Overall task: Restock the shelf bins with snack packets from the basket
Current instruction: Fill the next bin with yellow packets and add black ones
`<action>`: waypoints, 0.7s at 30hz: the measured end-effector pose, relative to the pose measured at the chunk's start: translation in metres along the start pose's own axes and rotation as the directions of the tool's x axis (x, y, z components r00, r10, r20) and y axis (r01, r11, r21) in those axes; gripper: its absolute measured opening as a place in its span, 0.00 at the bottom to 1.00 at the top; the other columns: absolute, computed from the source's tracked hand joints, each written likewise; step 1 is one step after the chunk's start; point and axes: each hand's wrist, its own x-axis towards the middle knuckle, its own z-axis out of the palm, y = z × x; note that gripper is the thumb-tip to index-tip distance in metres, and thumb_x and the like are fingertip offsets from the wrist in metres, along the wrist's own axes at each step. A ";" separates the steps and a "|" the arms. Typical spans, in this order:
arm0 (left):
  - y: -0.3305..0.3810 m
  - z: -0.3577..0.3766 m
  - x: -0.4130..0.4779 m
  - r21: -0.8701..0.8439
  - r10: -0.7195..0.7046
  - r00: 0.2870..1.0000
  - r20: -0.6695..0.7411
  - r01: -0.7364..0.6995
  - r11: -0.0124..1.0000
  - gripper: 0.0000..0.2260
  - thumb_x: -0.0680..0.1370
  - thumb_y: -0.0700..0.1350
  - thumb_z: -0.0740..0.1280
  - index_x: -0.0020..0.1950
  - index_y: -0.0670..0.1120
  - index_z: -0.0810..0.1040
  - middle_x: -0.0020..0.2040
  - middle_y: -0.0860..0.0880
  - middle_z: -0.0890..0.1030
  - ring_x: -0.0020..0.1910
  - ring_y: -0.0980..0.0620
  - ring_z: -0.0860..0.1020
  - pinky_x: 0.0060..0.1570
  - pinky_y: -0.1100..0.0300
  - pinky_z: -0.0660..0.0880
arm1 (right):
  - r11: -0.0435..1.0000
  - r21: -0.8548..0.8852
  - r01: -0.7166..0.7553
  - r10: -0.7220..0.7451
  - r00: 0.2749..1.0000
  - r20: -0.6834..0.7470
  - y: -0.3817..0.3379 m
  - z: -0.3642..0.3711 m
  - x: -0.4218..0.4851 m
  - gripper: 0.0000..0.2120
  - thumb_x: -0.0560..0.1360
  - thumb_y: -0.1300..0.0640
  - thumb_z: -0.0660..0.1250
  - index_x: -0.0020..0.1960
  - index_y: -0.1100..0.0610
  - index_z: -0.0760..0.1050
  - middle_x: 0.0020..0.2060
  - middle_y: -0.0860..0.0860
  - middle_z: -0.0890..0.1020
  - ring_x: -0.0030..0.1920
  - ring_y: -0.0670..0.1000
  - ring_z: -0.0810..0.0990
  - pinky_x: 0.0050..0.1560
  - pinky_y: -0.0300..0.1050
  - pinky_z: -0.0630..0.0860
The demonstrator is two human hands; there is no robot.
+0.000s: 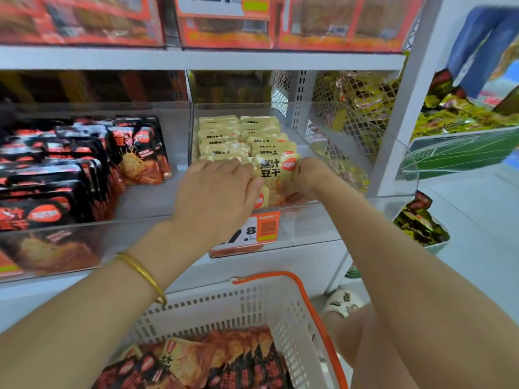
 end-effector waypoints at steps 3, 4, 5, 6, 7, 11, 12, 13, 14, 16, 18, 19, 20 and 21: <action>0.000 -0.001 -0.003 -0.045 0.019 0.999 -0.045 -0.021 0.999 0.27 0.79 0.56 0.44 0.63 0.46 0.76 0.61 0.47 0.79 0.61 0.47 0.75 0.62 0.53 0.66 | 0.998 -0.057 -0.001 0.001 1.000 0.008 -0.001 0.000 -0.004 0.18 0.66 0.62 0.77 0.52 0.65 0.76 0.53 0.61 0.81 0.53 0.60 0.81 0.56 0.55 0.78; 0.000 -0.004 -0.006 -0.070 0.036 0.995 -0.088 -0.043 0.997 0.25 0.80 0.55 0.46 0.62 0.45 0.77 0.62 0.46 0.78 0.61 0.46 0.75 0.62 0.53 0.66 | 0.996 -0.085 -0.005 0.004 1.000 -0.010 -0.003 -0.003 -0.007 0.15 0.67 0.62 0.77 0.47 0.64 0.74 0.54 0.61 0.81 0.53 0.60 0.81 0.56 0.55 0.78; 0.000 -0.009 -0.011 -0.105 0.056 0.985 -0.163 -0.074 0.992 0.22 0.80 0.53 0.50 0.61 0.44 0.78 0.61 0.46 0.79 0.60 0.45 0.75 0.60 0.55 0.65 | 0.992 -0.124 -0.008 0.002 0.999 -0.049 -0.006 -0.007 -0.013 0.13 0.68 0.62 0.76 0.42 0.62 0.71 0.54 0.62 0.80 0.52 0.60 0.81 0.54 0.55 0.78; 0.000 -0.012 -0.019 -0.134 0.072 0.963 -0.259 -0.110 0.985 0.19 0.80 0.51 0.53 0.59 0.44 0.79 0.60 0.47 0.79 0.59 0.46 0.76 0.58 0.56 0.64 | 0.988 -0.151 -0.002 -0.014 0.994 -0.109 -0.008 -0.012 -0.020 0.14 0.70 0.63 0.74 0.40 0.62 0.67 0.52 0.62 0.80 0.48 0.59 0.82 0.50 0.53 0.80; 0.000 -0.015 -0.031 -0.156 0.081 0.938 -0.336 -0.140 0.978 0.16 0.80 0.49 0.55 0.58 0.45 0.79 0.58 0.49 0.80 0.57 0.47 0.75 0.55 0.58 0.63 | 0.987 -0.157 0.018 -0.048 0.982 -0.185 -0.010 -0.016 -0.033 0.14 0.71 0.64 0.72 0.42 0.62 0.66 0.50 0.62 0.81 0.42 0.58 0.82 0.42 0.49 0.81; 0.002 0.005 -0.097 -0.219 0.154 0.926 -0.346 -0.239 0.946 0.13 0.76 0.44 0.59 0.53 0.44 0.81 0.55 0.50 0.80 0.53 0.48 0.75 0.51 0.56 0.65 | 0.949 -0.011 0.316 -0.295 0.872 -0.390 -0.003 -0.013 -0.106 0.13 0.72 0.65 0.70 0.43 0.58 0.65 0.36 0.57 0.78 0.25 0.48 0.79 0.24 0.42 0.77; -0.002 0.019 -0.114 -0.226 0.176 0.951 -0.255 -0.235 0.945 0.13 0.75 0.44 0.59 0.53 0.45 0.80 0.54 0.50 0.80 0.53 0.49 0.75 0.50 0.55 0.66 | 0.937 0.024 0.347 -0.325 0.898 -0.296 0.003 -0.001 -0.121 0.12 0.72 0.66 0.70 0.41 0.58 0.66 0.33 0.56 0.77 0.23 0.48 0.79 0.25 0.44 0.77; -0.008 0.037 -0.130 -0.224 0.187 0.973 -0.133 -0.214 0.951 0.13 0.74 0.44 0.59 0.52 0.46 0.80 0.54 0.50 0.80 0.53 0.49 0.75 0.50 0.54 0.67 | 0.941 0.049 0.336 -0.327 0.936 -0.131 0.009 0.017 -0.131 0.11 0.72 0.66 0.70 0.41 0.59 0.68 0.32 0.56 0.77 0.24 0.49 0.79 0.26 0.46 0.78; -0.016 0.057 -0.145 -0.216 0.182 0.983 0.001 -0.178 0.960 0.13 0.73 0.45 0.58 0.52 0.46 0.80 0.54 0.50 0.80 0.52 0.48 0.76 0.50 0.54 0.68 | 0.957 0.040 0.288 -0.291 0.954 0.076 0.020 0.040 -0.134 0.09 0.73 0.66 0.70 0.42 0.60 0.69 0.32 0.57 0.77 0.24 0.50 0.80 0.28 0.47 0.78; -0.031 0.094 -0.170 -0.219 0.117 0.951 0.286 -0.054 0.974 0.16 0.72 0.47 0.55 0.50 0.47 0.80 0.53 0.49 0.80 0.52 0.46 0.78 0.51 0.52 0.74 | 0.956 -0.182 0.232 -0.137 0.895 0.425 0.043 0.093 -0.125 0.06 0.74 0.62 0.69 0.47 0.61 0.73 0.36 0.56 0.80 0.28 0.49 0.81 0.34 0.47 0.80; -0.041 0.118 -0.182 -0.226 0.047 0.872 0.488 0.074 0.971 0.18 0.72 0.48 0.53 0.50 0.48 0.80 0.53 0.49 0.80 0.54 0.45 0.77 0.52 0.49 0.75 | 0.837 -0.446 0.317 0.016 0.801 0.599 0.071 0.147 -0.106 0.08 0.74 0.58 0.69 0.49 0.62 0.75 0.40 0.54 0.82 0.35 0.52 0.81 0.40 0.46 0.78; -0.044 0.125 -0.184 -0.216 0.024 0.842 0.539 0.111 0.970 0.17 0.72 0.48 0.53 0.51 0.48 0.80 0.53 0.50 0.79 0.55 0.46 0.76 0.53 0.49 0.74 | 0.790 -0.502 0.353 0.079 0.752 0.654 0.086 0.173 -0.100 0.08 0.75 0.57 0.68 0.49 0.62 0.76 0.39 0.54 0.80 0.37 0.52 0.78 0.41 0.46 0.77; -0.047 0.129 -0.185 -0.209 0.005 0.833 0.553 0.133 0.969 0.15 0.74 0.47 0.54 0.52 0.49 0.79 0.53 0.50 0.79 0.55 0.47 0.76 0.53 0.50 0.73 | 0.763 -0.527 0.376 0.136 0.703 0.698 0.101 0.196 -0.097 0.08 0.75 0.57 0.68 0.49 0.62 0.76 0.39 0.54 0.79 0.38 0.53 0.76 0.43 0.46 0.77; -0.048 0.132 -0.185 -0.210 -0.015 0.838 0.545 0.154 0.965 0.13 0.76 0.46 0.56 0.52 0.49 0.79 0.52 0.50 0.79 0.54 0.47 0.76 0.53 0.51 0.73 | 0.744 -0.543 0.389 0.182 0.664 0.726 0.119 0.217 -0.096 0.10 0.76 0.57 0.67 0.51 0.64 0.77 0.40 0.55 0.80 0.40 0.54 0.76 0.46 0.47 0.78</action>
